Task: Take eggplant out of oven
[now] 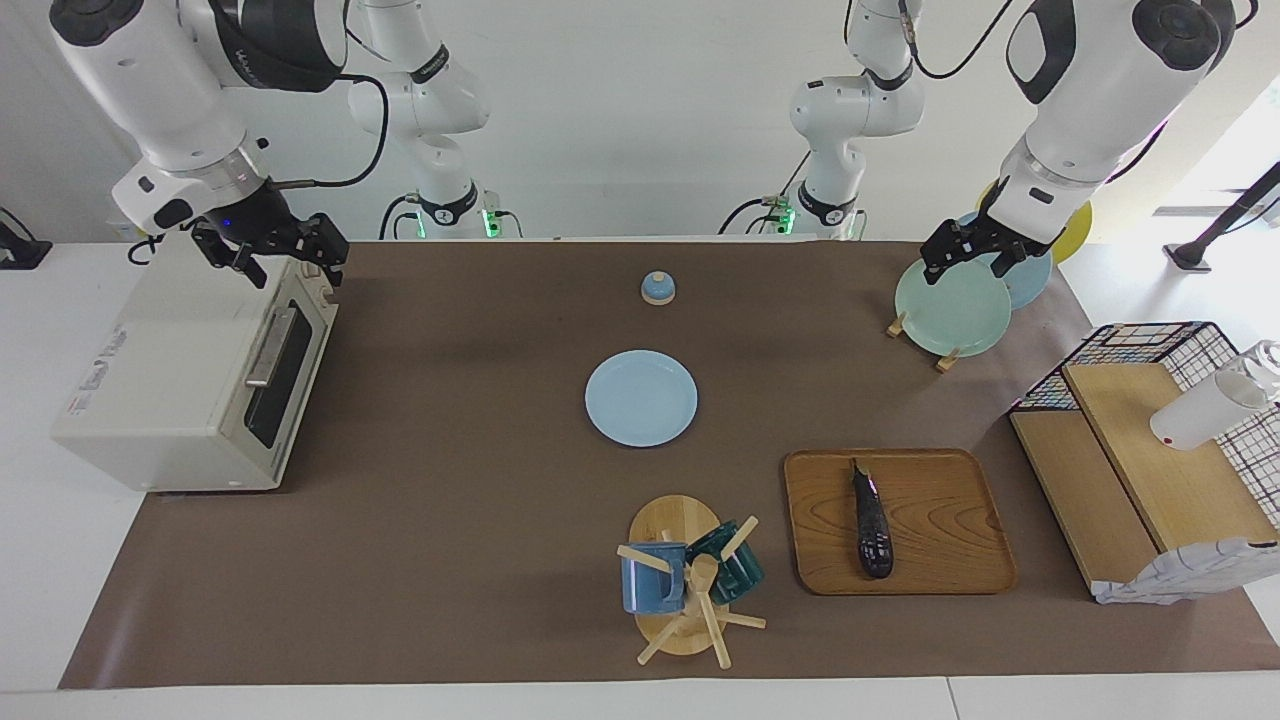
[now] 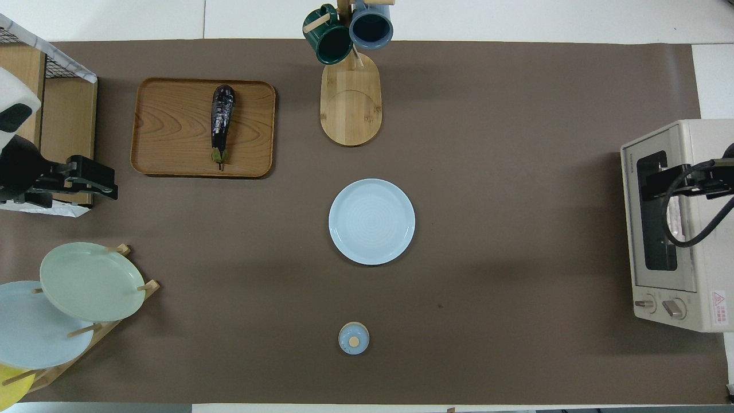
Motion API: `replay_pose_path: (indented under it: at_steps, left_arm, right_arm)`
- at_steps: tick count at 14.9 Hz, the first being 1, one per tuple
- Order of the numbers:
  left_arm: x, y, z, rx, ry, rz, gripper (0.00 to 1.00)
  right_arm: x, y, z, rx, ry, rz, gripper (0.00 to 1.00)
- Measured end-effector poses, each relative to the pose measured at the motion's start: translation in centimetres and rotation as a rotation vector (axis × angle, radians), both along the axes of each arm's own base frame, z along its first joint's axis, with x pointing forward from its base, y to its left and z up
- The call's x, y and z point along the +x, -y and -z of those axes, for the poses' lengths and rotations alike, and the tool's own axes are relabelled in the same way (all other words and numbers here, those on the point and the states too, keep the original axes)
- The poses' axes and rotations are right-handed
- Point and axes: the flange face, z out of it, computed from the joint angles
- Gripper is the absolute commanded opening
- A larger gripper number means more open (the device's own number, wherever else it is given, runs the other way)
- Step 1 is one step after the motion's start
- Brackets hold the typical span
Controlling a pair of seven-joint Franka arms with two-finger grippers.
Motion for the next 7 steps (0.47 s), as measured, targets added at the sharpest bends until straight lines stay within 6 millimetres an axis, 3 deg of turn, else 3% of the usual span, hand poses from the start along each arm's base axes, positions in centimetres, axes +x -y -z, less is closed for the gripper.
replay_pose_path:
  at_steps: [7]
  left_arm:
    - [-0.07, -0.05, -0.48, -0.002, 0.015, -0.001, 1.00]
  right_arm:
    - [0.00, 0.00, 0.00, 0.000, 0.000, 0.000, 1.00]
